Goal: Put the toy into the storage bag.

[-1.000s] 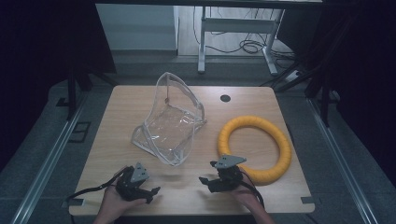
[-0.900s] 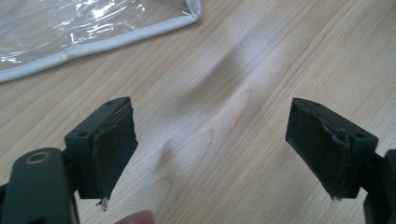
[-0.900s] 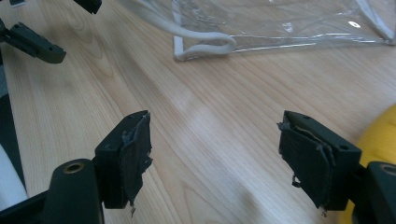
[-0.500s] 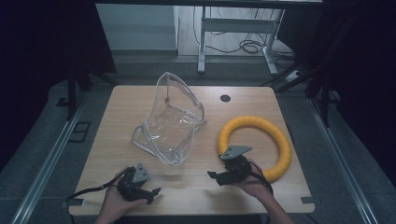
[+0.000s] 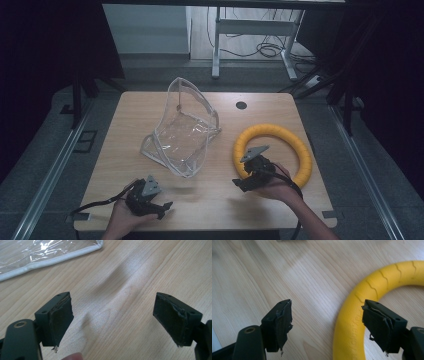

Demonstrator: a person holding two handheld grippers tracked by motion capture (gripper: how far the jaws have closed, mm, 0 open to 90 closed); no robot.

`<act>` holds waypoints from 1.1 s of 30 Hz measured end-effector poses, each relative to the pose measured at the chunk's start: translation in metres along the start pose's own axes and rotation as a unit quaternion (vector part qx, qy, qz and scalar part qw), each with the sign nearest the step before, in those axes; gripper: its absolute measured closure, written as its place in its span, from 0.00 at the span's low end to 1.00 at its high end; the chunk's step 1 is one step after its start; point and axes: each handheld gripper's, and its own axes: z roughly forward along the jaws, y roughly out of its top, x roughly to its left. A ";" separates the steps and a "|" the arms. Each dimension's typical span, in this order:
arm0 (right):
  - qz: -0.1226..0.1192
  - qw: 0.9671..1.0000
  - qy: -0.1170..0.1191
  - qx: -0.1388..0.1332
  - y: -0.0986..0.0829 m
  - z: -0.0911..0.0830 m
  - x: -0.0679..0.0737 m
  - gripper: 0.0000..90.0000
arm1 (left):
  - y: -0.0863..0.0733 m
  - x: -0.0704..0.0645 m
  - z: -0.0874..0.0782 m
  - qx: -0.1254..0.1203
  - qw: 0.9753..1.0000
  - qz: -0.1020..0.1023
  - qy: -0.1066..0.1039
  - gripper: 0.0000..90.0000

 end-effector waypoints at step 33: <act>-0.016 0.988 -0.006 0.151 -0.034 0.024 -0.032 0.28 | 0.000 -0.001 0.003 0.006 1.000 -0.003 -0.009 0.17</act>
